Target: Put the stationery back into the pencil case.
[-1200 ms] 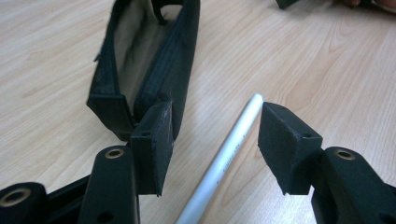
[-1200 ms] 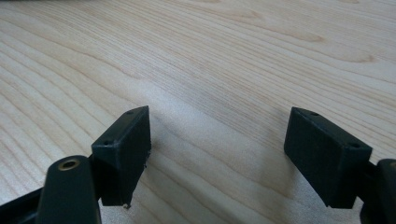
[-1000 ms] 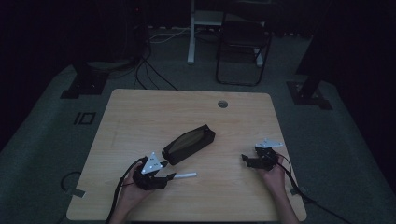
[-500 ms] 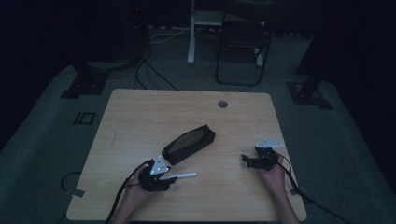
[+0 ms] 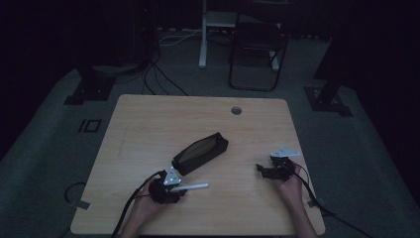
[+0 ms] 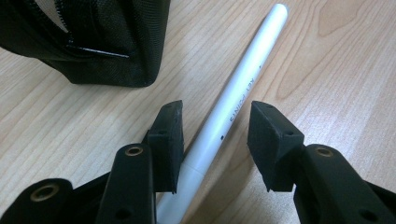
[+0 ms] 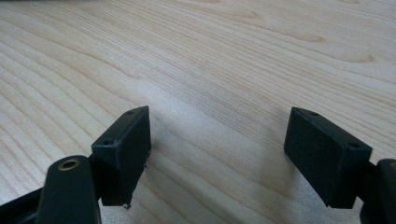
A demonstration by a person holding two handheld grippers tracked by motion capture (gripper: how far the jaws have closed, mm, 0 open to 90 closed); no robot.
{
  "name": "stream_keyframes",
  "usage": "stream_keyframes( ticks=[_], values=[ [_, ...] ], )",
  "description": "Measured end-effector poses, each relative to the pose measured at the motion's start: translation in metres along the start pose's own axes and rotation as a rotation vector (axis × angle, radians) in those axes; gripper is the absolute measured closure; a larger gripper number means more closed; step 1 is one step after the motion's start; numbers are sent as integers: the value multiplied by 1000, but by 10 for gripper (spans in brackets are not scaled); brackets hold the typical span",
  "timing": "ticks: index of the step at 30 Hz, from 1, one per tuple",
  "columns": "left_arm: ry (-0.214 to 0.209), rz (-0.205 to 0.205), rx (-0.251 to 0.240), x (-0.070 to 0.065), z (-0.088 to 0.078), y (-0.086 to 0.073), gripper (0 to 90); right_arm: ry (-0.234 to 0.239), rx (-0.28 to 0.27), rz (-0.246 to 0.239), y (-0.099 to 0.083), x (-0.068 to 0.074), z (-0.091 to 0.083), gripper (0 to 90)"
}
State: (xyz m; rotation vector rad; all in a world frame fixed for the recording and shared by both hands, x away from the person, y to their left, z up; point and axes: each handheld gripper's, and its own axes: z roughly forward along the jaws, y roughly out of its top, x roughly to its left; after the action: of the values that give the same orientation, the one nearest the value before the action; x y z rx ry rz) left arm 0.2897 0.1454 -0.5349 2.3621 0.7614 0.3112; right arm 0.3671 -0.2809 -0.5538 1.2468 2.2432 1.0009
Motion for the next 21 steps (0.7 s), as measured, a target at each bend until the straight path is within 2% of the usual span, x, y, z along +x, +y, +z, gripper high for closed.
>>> stream_keyframes(
  ticks=[2,6,13,21],
  values=[
    [-10,-4,-5,1,0,0,587,0,0,0,0,0,0,230],
    [-22,21,-8,-1,0,-1,665,0,0,0,0,0,0,230],
    [-45,30,-13,-3,0,0,777,0,0,0,0,0,0,230],
    [-53,31,-14,-2,1,0,784,0,0,-1,0,0,0,230]
  ],
)
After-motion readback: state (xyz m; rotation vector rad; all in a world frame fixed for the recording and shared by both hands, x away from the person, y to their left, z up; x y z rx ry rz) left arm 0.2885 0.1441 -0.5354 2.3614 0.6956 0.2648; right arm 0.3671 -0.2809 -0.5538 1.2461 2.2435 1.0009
